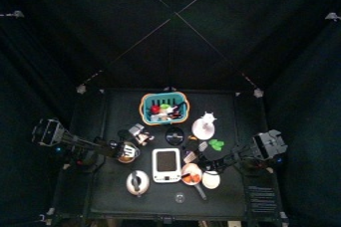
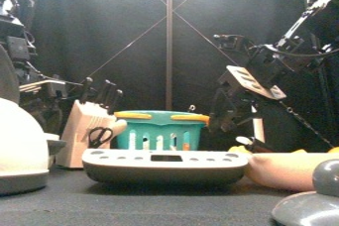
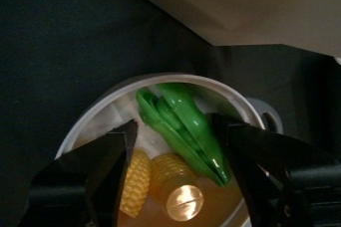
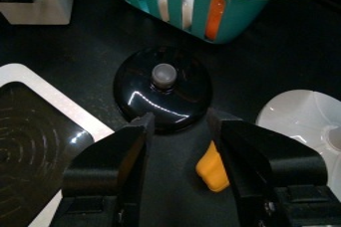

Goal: Grab pea

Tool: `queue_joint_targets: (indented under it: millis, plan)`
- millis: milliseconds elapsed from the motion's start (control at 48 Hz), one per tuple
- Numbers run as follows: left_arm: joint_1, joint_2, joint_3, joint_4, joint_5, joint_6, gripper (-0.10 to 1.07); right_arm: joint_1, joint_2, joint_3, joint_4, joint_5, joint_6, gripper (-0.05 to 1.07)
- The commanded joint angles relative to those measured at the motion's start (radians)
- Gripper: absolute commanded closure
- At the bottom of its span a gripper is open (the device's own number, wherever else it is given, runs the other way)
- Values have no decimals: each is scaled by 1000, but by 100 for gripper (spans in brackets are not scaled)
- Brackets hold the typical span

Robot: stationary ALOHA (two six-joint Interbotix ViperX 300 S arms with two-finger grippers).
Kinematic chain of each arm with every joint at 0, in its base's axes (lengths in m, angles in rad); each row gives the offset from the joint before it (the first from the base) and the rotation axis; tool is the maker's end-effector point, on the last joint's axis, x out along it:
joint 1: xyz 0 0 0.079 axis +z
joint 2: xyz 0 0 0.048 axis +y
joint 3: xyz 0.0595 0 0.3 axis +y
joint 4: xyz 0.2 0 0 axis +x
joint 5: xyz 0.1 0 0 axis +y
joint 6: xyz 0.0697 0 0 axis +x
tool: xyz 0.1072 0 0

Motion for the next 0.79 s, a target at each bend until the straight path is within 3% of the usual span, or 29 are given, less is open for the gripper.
queue_joint_targets:
  millis: [0, 500, 771]
  plan:
    - [-2, -9, -2, -2, 6, 5, 22, -5, -15, -15, -5, 3, 0, 19]
    - [-2, -288, -5, 60, 193, 11, 25, -5, -15, -23, -5, 2, -2, 19]
    - [-9, -291, -3, 89, 198, 9, 25, 3, -66, -41, -2, 14, -118, 19]
